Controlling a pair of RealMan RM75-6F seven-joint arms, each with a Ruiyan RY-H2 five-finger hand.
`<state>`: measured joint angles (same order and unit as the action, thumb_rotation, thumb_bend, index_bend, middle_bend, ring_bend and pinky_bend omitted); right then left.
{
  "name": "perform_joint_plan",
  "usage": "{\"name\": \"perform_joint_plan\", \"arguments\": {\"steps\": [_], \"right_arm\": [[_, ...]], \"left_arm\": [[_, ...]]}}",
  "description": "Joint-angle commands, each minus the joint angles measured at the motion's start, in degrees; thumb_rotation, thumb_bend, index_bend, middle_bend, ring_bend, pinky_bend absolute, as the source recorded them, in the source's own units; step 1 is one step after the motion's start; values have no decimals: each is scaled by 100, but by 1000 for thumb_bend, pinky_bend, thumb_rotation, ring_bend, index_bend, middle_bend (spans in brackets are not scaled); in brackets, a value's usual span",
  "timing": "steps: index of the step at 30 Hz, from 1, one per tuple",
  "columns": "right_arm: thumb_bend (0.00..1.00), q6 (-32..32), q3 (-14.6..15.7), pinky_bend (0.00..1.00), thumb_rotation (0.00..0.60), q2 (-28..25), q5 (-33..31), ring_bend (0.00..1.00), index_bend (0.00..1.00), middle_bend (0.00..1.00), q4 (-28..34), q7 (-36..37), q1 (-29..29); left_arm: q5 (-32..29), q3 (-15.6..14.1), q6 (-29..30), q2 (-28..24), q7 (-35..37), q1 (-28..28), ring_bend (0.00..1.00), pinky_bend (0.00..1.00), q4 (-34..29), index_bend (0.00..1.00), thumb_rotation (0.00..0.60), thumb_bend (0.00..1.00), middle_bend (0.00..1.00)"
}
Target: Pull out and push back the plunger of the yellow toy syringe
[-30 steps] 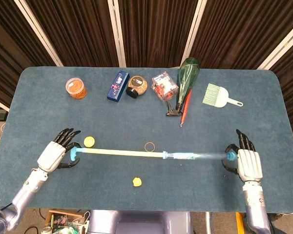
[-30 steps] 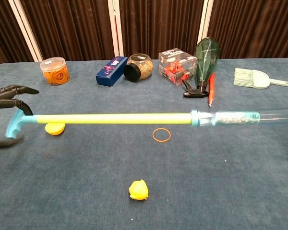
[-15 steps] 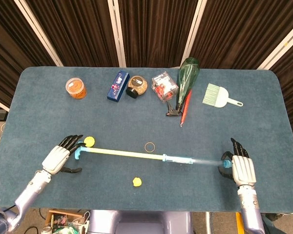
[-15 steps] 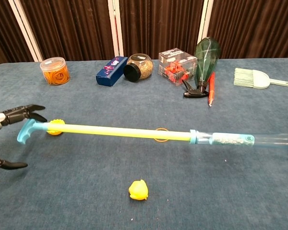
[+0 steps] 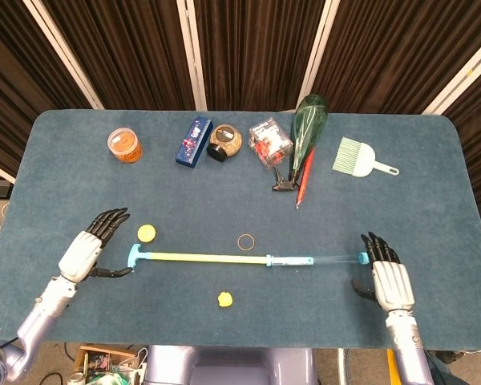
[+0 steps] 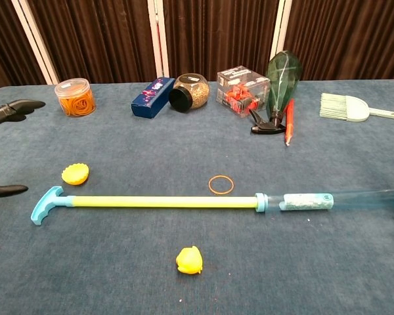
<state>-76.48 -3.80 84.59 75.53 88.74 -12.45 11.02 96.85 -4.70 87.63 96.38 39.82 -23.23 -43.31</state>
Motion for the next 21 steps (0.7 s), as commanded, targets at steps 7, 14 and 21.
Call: {"name": "perform_joint_plan", "arguments": {"steps": [7,14,21], "right_arm": [[263,-406,79,149,460,-493,510,0,0,0,780,-205,-90],[263,-1241,-14,148,452,-1347,769,0,0,0,1345,-593,-464],[263,-1951,130,148,461,-2315,592,0,0,0,1485,-292,-1184]], "left_arm": [[43,8,75,-552,-309,23,0,70,-786,15,600,30,0],[-67,-92,-105,-1809,-1478,166,0,70,-2471,23,600,30,0],[-602,-284,159,-2988,-2897,904,0,70,-4467,35,600,28,0]]}}
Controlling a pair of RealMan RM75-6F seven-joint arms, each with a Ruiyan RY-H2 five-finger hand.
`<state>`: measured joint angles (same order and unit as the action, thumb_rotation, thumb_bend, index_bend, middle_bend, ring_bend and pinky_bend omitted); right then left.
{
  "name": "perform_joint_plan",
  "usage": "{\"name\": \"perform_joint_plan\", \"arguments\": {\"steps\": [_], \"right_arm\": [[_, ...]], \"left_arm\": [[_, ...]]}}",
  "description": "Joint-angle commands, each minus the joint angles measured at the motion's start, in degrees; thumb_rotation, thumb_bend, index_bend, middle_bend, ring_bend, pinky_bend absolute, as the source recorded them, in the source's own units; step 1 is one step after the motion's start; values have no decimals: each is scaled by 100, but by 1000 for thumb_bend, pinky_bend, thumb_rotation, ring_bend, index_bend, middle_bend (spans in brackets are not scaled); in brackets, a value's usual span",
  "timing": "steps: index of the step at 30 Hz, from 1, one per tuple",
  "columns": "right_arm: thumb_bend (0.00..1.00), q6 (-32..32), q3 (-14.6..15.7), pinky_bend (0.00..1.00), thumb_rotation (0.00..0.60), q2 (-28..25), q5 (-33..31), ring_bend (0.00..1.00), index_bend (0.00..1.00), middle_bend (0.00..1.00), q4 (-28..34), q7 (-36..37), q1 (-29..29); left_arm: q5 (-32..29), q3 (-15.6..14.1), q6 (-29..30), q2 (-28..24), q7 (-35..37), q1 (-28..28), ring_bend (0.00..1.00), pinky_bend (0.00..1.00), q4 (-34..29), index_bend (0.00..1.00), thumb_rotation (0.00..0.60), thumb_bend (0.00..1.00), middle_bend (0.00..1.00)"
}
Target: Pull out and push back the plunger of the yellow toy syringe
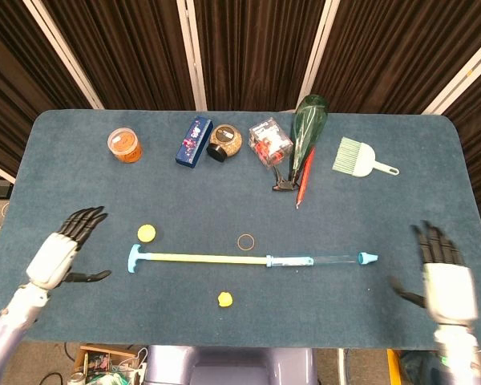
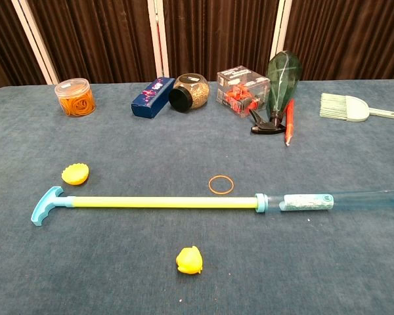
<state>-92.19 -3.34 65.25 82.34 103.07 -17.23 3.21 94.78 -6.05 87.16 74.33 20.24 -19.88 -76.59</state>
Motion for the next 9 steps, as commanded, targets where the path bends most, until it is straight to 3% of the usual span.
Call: {"name": "perform_joint_plan", "arguments": {"steps": [1,5,9], "right_arm": [[263,-421,112,148,464,-455,-136,0,0,0,17,278,-488],[263,-255,137,148,470,-667,-392,0,0,0,-131,671,-608],[263,-62,88,148,468,-774,-520,0,0,0,-171,919,-597]], "left_arm": [[-449,-183,229,-859,-1130,658,0,70,-1242,35,600,27,0],[-645,-205,292,-1048,-1707,898,0,70,-1657,35,600,27,0],[-537,-186,322,-1102,-1721,981,0,70,-1768,35,600,27,0]]}}
